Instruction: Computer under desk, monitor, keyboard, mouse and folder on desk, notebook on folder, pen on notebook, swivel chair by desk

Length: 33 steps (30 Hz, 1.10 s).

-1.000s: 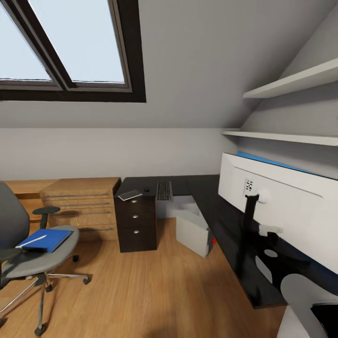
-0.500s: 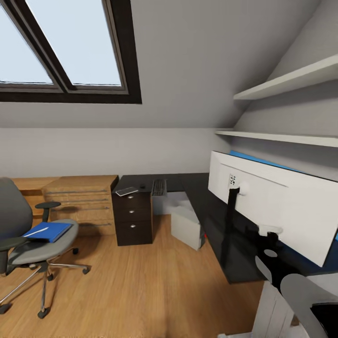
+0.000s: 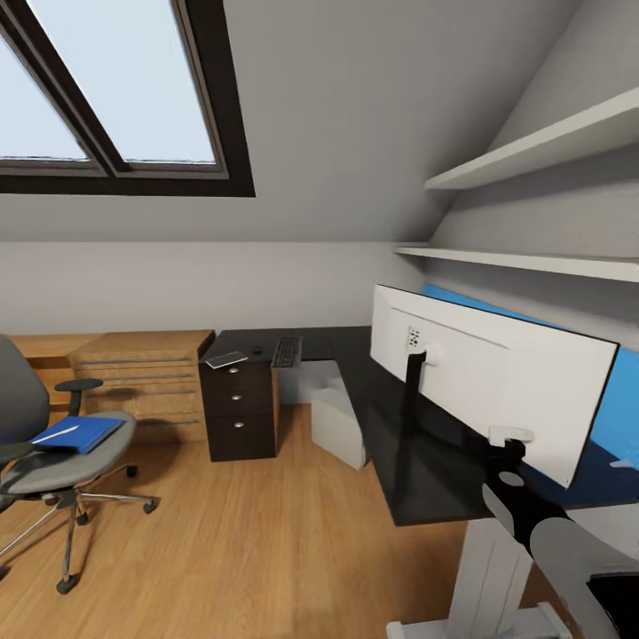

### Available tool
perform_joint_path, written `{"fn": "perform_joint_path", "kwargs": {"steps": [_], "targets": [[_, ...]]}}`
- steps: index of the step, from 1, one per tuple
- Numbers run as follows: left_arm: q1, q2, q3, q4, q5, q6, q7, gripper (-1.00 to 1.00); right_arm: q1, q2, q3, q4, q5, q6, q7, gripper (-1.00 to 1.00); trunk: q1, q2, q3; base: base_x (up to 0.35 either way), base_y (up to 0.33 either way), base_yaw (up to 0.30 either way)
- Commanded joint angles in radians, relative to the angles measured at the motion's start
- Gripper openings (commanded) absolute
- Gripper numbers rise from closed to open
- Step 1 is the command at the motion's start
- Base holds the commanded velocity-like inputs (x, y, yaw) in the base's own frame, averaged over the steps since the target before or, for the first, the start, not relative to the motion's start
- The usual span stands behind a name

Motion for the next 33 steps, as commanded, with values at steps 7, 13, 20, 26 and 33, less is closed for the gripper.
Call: {"fn": "perform_joint_path", "kwargs": {"steps": [7,13,20,26,33], "targets": [[0.000,0.000,0.000,-0.002,0.006,0.003,0.004,1.00,0.000,-0.001,0.009,0.000,-0.010,-0.004,-0.004,1.00,0.000,-0.001,-0.001,0.000,-0.217,0.000],[0.000,0.000,0.000,-0.002,0.006,0.003,0.004,1.00,0.000,-0.001,0.009,0.000,-0.010,-0.004,-0.003,1.00,0.000,-0.001,-0.001,0.000,-0.102,0.000],[0.000,0.000,0.000,-0.002,0.006,0.003,0.004,1.00,0.000,-0.001,0.009,0.000,-0.010,-0.004,-0.002,1.00,0.000,-0.001,-0.001,0.000,-0.244,0.000],[0.000,0.000,0.000,-0.002,0.006,0.002,0.002,1.00,0.000,-0.001,0.009,0.000,-0.010,-0.004,-0.003,1.00,0.000,-0.001,-0.001,0.035,-0.116,0.000],[0.000,0.000,0.002,-0.002,0.006,0.002,0.003,1.00,0.000,-0.001,0.009,0.000,-0.010,-0.004,-0.004,1.00,0.000,-0.001,-0.001,0.072,-0.061,0.000]]}}
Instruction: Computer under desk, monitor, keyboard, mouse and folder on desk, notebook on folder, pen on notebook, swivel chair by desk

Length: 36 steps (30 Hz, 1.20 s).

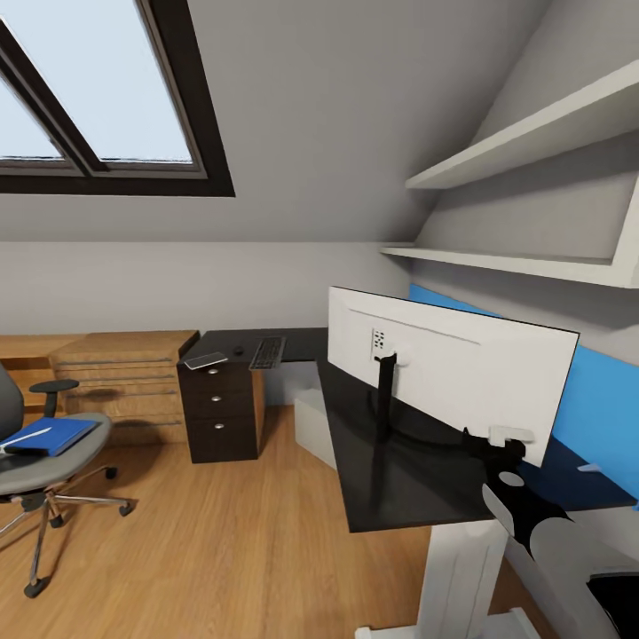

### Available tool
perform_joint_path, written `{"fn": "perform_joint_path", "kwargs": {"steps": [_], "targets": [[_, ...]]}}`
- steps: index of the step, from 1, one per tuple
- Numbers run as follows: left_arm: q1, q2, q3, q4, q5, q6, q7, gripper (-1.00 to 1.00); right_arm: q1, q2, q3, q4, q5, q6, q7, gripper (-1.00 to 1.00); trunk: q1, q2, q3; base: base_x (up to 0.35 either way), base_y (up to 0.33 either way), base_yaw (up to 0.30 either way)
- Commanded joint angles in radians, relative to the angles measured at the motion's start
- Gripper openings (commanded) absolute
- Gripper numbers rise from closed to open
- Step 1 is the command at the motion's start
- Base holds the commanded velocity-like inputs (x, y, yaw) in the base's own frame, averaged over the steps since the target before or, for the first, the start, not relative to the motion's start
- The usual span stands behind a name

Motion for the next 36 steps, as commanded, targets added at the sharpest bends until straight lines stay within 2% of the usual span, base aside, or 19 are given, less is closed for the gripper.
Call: {"fn": "perform_joint_path", "kwargs": {"steps": [1,24,36], "targets": [[0.000,-0.001,0.000,-0.003,0.007,0.004,0.003,1.00,-0.001,-0.001,0.009,0.000,-0.010,-0.003,-0.004,1.00,0.000,-0.001,-0.001,0.013,-0.011,0.000],[0.000,0.001,0.000,-0.003,0.007,0.004,0.004,1.00,-0.001,0.000,0.009,0.000,-0.010,-0.003,-0.003,1.00,0.000,-0.001,-0.001,0.057,-0.018,0.000],[0.000,0.001,0.000,-0.003,0.007,0.003,0.004,1.00,-0.001,-0.001,0.009,0.000,-0.010,-0.003,-0.006,1.00,0.000,-0.001,-0.001,0.135,0.000,0.000]]}}
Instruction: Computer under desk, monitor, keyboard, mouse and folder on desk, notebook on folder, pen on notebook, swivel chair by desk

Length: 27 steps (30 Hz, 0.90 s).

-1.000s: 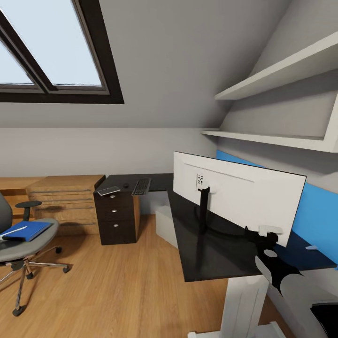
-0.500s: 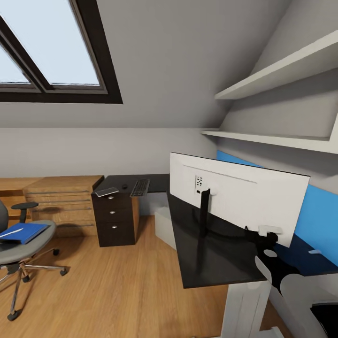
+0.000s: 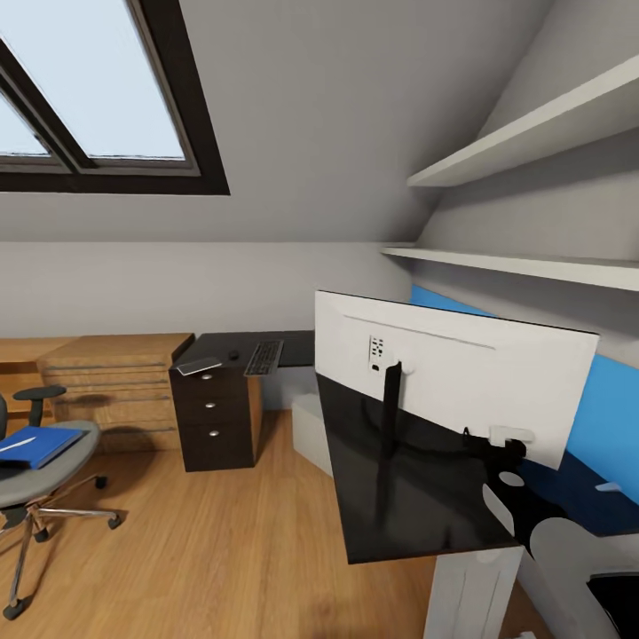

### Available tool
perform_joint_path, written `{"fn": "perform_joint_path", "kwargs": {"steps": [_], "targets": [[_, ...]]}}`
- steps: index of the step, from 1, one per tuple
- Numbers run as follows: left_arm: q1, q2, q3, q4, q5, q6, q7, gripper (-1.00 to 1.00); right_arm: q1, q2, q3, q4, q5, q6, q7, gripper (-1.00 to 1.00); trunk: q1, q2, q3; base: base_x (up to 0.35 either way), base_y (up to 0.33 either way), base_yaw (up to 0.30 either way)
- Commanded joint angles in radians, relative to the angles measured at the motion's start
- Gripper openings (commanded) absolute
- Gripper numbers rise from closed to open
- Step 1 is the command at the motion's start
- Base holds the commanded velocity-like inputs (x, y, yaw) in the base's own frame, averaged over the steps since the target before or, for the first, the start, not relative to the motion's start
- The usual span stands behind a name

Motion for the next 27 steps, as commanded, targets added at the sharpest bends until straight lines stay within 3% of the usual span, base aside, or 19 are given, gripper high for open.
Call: {"fn": "perform_joint_path", "kwargs": {"steps": [1,27], "targets": [[0.000,0.000,0.000,-0.002,0.007,0.004,0.003,1.00,-0.001,-0.001,0.010,0.000,-0.009,-0.003,-0.004,1.00,0.000,-0.001,-0.001,0.020,0.000,0.000],[0.000,0.004,0.001,-0.002,0.007,0.004,0.004,1.00,-0.001,-0.001,0.010,-0.001,-0.009,-0.002,-0.004,1.00,0.000,-0.001,-0.001,0.110,-0.013,0.000]]}}
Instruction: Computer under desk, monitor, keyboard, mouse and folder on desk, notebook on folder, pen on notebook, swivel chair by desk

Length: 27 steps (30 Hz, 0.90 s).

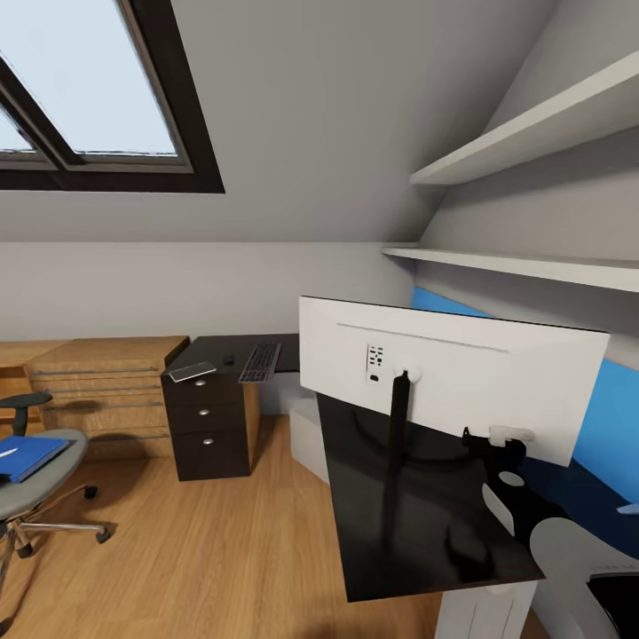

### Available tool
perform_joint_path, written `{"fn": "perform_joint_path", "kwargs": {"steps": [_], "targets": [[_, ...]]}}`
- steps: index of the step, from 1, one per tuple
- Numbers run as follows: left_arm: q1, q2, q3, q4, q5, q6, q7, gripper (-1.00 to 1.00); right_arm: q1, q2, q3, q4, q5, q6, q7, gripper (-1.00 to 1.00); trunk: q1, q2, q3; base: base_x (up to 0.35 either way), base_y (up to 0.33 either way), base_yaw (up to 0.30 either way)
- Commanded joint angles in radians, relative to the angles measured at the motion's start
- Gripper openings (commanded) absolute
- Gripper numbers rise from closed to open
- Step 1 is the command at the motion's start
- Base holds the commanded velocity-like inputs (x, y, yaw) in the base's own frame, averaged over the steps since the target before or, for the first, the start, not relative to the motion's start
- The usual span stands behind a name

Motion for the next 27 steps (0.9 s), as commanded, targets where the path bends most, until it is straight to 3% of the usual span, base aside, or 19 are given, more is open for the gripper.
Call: {"fn": "perform_joint_path", "kwargs": {"steps": [1,21,27], "targets": [[0.000,0.000,0.000,-0.003,0.007,0.004,0.003,1.00,-0.001,-0.001,0.010,0.000,-0.010,-0.003,-0.003,1.00,0.000,-0.001,-0.001,0.014,0.000,0.000],[0.000,-0.002,0.000,-0.003,0.006,-0.001,0.001,1.00,-0.001,0.000,0.010,0.000,-0.009,-0.003,-0.003,1.00,0.000,-0.001,-0.001,0.085,0.000,0.000],[0.000,-0.002,0.000,-0.003,0.007,-0.002,0.001,1.00,-0.001,0.001,0.011,0.002,-0.009,-0.003,-0.001,1.00,0.000,-0.001,-0.001,-0.123,0.000,0.000]]}}
